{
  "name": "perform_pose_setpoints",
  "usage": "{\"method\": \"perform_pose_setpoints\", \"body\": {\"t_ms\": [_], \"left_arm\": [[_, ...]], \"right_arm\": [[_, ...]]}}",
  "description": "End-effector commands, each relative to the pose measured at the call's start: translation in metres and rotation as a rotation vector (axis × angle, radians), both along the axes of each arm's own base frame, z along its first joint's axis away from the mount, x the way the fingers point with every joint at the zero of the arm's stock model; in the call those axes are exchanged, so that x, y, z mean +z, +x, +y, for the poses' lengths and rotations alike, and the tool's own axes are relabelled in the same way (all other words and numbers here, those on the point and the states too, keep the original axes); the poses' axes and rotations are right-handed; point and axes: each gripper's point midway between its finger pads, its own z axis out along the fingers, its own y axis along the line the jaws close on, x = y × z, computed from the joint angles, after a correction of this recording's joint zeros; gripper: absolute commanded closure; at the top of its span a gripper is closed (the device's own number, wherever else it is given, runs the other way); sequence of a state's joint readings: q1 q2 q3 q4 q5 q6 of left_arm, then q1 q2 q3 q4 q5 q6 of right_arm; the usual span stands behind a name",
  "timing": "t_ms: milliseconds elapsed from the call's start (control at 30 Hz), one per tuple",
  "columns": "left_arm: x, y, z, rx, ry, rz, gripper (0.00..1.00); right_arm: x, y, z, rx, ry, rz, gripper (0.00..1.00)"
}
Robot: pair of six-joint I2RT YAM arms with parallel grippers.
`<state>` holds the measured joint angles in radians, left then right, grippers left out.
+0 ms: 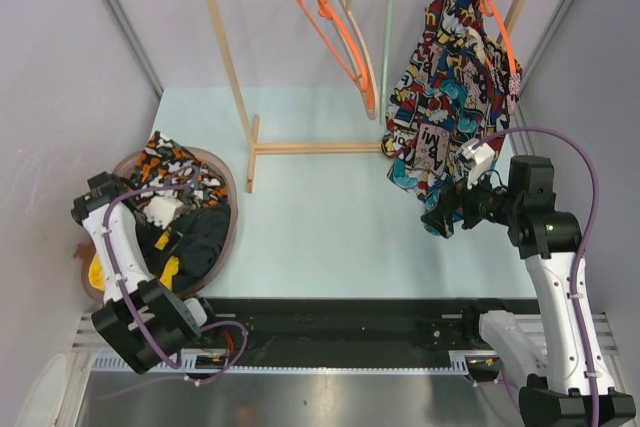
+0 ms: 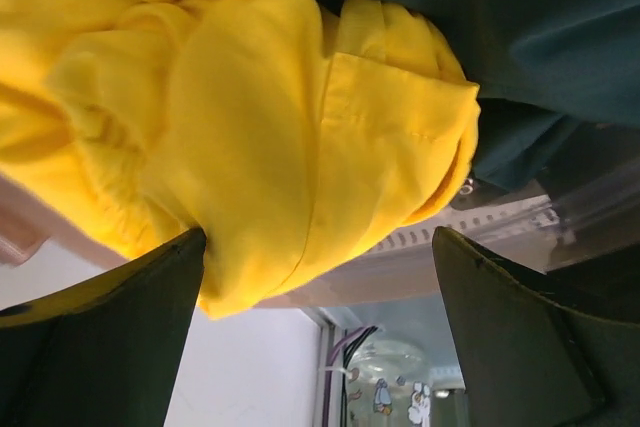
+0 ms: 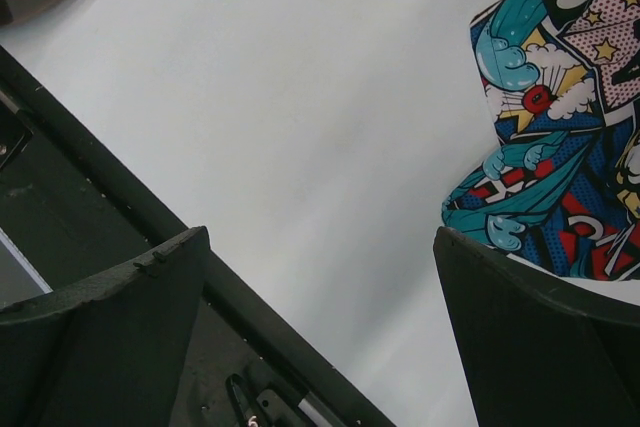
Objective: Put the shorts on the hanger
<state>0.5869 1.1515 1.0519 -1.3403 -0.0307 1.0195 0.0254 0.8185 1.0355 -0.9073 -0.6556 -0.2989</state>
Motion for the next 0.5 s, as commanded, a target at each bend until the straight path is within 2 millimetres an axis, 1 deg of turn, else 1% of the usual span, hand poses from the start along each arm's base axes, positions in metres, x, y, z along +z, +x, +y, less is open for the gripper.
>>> {"method": "perform_pose_setpoints", "body": {"t_ms": [0, 33, 100, 133, 200, 233, 300, 333, 367, 400, 433, 467], "left_arm": [[-0.026, -0.015, 0.015, -0.040, 0.038, 0.108, 0.00], [-0.032, -0.017, 0.020, -0.040, 0.060, 0.121, 0.00], [-0.035, -0.016, 0.023, -0.035, 0.065, 0.129, 0.06], [-0.029, -0.013, 0.025, -0.033, 0.071, 0.116, 0.19], [-0.017, -0.002, 0.024, -0.019, 0.062, 0.058, 0.43], [0.003, 0.011, 0.029, -0.012, 0.083, -0.003, 0.67], [0.024, 0.025, 0.027, 0.006, 0.068, -0.081, 0.92], [0.052, 0.039, 0.032, 0.014, 0.099, -0.161, 1.00], [0.064, 0.050, 0.025, 0.013, 0.060, -0.224, 1.00], [0.077, 0.054, 0.020, 0.012, 0.044, -0.251, 1.00], [0.107, 0.068, 0.021, 0.010, 0.066, -0.339, 1.00], [0.122, 0.074, 0.016, 0.010, 0.058, -0.384, 1.00]], "right_arm": [[0.005, 0.000, 0.001, 0.024, -0.025, -0.047, 0.00], [0.005, 0.000, 0.001, 0.025, -0.028, -0.054, 0.00], [0.007, -0.001, 0.001, 0.025, -0.033, -0.065, 0.00], [0.007, -0.002, 0.002, 0.032, -0.034, -0.066, 0.00], [0.008, -0.002, 0.003, 0.032, -0.033, -0.071, 0.00], [0.008, -0.001, 0.003, 0.027, -0.029, -0.070, 0.00], [0.010, -0.001, 0.004, 0.028, -0.023, -0.074, 0.00], [0.012, 0.000, 0.004, 0.026, -0.018, -0.081, 0.00], [0.012, 0.001, 0.004, 0.023, -0.016, -0.081, 0.00], [0.013, 0.001, 0.005, 0.024, -0.014, -0.085, 0.00], [0.015, 0.003, 0.005, 0.022, -0.010, -0.094, 0.00], [0.017, 0.003, 0.006, 0.022, -0.004, -0.096, 0.00]]}}
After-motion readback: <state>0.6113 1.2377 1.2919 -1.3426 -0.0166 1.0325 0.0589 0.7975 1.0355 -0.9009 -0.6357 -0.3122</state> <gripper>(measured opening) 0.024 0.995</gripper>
